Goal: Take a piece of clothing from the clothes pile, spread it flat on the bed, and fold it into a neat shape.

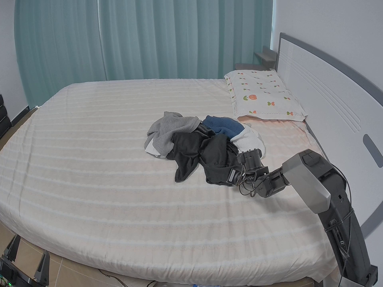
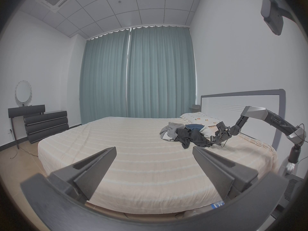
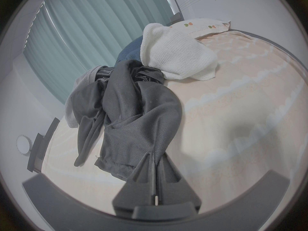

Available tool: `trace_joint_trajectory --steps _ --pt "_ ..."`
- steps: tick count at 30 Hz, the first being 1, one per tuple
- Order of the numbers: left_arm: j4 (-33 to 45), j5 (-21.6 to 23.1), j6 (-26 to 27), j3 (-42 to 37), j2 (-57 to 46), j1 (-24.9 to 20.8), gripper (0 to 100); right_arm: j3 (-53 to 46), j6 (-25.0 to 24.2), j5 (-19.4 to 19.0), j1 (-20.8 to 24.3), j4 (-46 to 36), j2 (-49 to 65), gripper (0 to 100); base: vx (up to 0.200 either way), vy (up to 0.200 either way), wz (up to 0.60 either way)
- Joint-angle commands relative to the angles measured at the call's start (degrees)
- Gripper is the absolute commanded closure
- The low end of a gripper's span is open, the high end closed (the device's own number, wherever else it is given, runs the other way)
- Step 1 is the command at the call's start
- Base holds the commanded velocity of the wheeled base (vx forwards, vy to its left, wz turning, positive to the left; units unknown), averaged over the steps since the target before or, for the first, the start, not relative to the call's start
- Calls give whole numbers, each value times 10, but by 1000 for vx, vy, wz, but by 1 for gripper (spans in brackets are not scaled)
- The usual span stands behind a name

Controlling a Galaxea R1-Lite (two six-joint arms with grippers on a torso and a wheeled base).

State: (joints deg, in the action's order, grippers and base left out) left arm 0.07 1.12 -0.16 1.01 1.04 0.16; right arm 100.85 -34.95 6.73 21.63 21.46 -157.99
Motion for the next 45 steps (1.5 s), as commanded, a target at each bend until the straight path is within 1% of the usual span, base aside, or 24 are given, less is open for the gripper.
trace_joint_trajectory --steps 1,2,4,8,11,12,13,15,16,17,18,20,21,26,28,32,35,37,38,39,40,41,43,45 --pt "0 0 0 -9 -8 0 0 -29 -17 0 -2 7 27 100 0 0 0" --pt "0 0 0 -9 -8 0 0 -34 -21 -1 -3 7 32 100 0 0 0" --pt "0 0 0 -9 -8 0 0 -104 -69 -13 -4 10 93 100 0 0 0" --pt "0 0 0 -9 -8 0 0 -259 -109 -86 -11 55 212 100 0 0 0" --pt "0 0 0 -9 -8 0 0 -406 -121 -141 -19 158 298 100 0 0 0" --pt "0 0 0 -9 -8 0 0 -427 -122 -147 -19 175 307 100 0 0 0" --pt "0 0 0 -9 -8 0 0 -493 -121 -162 -19 231 338 100 0 0 0" --pt "0 0 0 -9 -8 0 0 -505 -121 -164 -19 242 344 100 0 0 0" --pt "0 3 4 -9 -9 0 0 -594 -120 -167 -15 326 390 100 0 0 0" --pt "-2 5 5 -9 -8 0 0 -631 -118 -166 -12 357 414 100 0 0 0" --pt "0 5 2 -9 -8 0 0 -662 -115 -166 -10 376 436 100 0 0 0" --pt "0 5 2 -9 -8 0 0 -670 -115 -166 -9 381 443 100 0 0 0" --pt "-1 5 2 -9 -8 0 0 -726 -115 -166 3 396 514 100 0 0 0" --pt "-2 4 9 -9 -9 0 0 -789 -112 -166 15 393 639 100 0 0 0" --pt "-2 1 24 -9 -9 0 0 -805 -105 -166 15 392 681 100 0 0 0" --pt "-3 2 24 -9 -9 0 0 -816 -92 -161 14 383 748 100 0 0 0" --pt "-6 -2 12 -6 -9 0 0 -812 -70 -156 16 380 793 100 0 0 0" --pt "-17 -2 -14 48 5 -1 0 -807 -66 -155 17 377 813 100 0 0 0" --pt "-25 2 -69 167 80 -3 0 -796 -65 -156 21 365 822 100 0 0 0" --pt "-17 6 -89 199 129 -5 0 -787 -65 -155 25 355 823 100 0 0 0" --pt "-17 6 -89 199 129 -5 0 -787 -65 -155 25 355 823 100 0 0 0" --pt "-8 16 -68 220 185 -5 0 -769 -65 -155 29 337 822 100 0 0 0" --pt "-6 31 -39 225 203 -7 0 -760 -66 -155 32 336 824 100 0 0 0" --pt "-6 67 -21 220 279 -17 0 -738 -65 -157 33 332 828 100 0 0 0"
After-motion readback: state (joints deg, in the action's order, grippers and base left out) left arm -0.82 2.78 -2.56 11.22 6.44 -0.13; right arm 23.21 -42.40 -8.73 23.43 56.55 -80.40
